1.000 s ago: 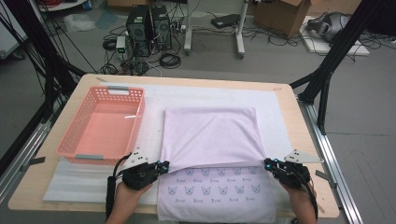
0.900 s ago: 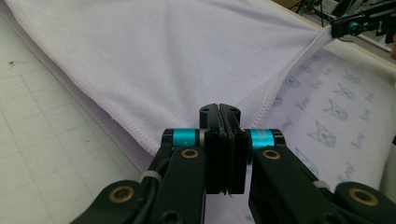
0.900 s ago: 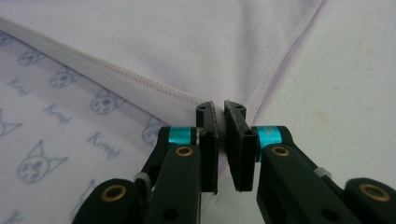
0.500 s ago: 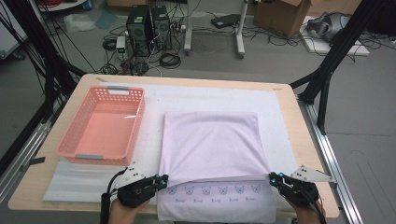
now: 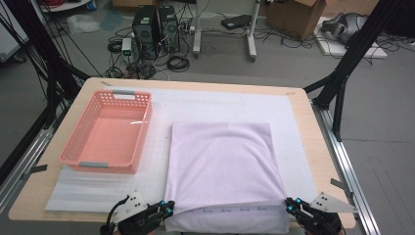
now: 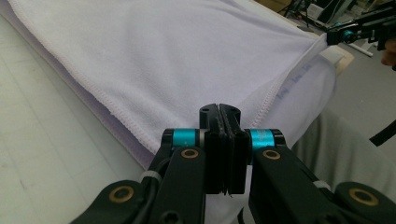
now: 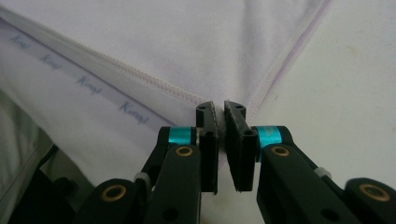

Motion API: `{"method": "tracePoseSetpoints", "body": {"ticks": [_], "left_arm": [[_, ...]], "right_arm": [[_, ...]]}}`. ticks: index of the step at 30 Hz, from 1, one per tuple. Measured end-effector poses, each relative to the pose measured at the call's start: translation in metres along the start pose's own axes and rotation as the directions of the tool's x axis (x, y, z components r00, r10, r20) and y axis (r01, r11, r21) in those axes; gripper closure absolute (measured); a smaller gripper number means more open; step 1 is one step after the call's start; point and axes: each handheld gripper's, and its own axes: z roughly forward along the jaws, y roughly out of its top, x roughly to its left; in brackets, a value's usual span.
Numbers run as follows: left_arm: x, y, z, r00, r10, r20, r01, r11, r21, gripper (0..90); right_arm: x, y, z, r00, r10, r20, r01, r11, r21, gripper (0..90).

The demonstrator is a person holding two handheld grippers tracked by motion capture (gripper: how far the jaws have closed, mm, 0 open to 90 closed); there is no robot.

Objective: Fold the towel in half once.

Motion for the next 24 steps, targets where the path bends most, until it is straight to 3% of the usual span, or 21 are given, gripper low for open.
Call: {"method": "tracePoseSetpoints", "body": {"ticks": [11,17,20,21,22,23,24], "left_arm": [[-0.013,-0.011,-0.010,0.9999,-0.011,-0.012,0.011,0.9999,0.001,88.3],[-0.019,-0.018,-0.013,0.9999,-0.010,0.010,0.010,0.9996,0.027,88.3],[-0.016,-0.017,-0.014,0.9988,-0.036,0.033,0.036,0.9993,0.010,87.6],[-0.015,-0.015,-0.014,0.9977,-0.049,0.047,0.049,0.9988,-0.001,85.8],[-0.014,-0.014,-0.015,0.9972,-0.060,0.043,0.061,0.9981,-0.010,77.8],[-0.012,-0.011,-0.016,0.9961,-0.081,0.034,0.082,0.9961,-0.031,65.5],[-0.011,-0.008,-0.017,0.9959,-0.087,0.025,0.088,0.9945,-0.056,58.7]], "right_arm": [[0.012,-0.010,-0.014,0.9994,-0.029,-0.018,0.029,1.000,0.011,84.0],[0.018,-0.019,-0.025,0.9995,-0.024,-0.022,0.025,1.000,0.017,84.2],[0.022,-0.022,-0.028,0.9995,-0.019,-0.023,0.020,0.999,0.027,84.1],[0.022,-0.022,-0.028,0.9995,-0.022,-0.025,0.023,0.999,0.036,83.2],[0.023,-0.021,-0.027,0.9995,-0.023,-0.023,0.024,0.999,0.032,78.3],[0.023,-0.020,-0.027,0.9997,-0.017,-0.014,0.018,1.000,0.025,66.1],[0.021,-0.019,-0.027,0.9999,0.010,0.007,-0.011,1.000,0.004,59.6]]}}
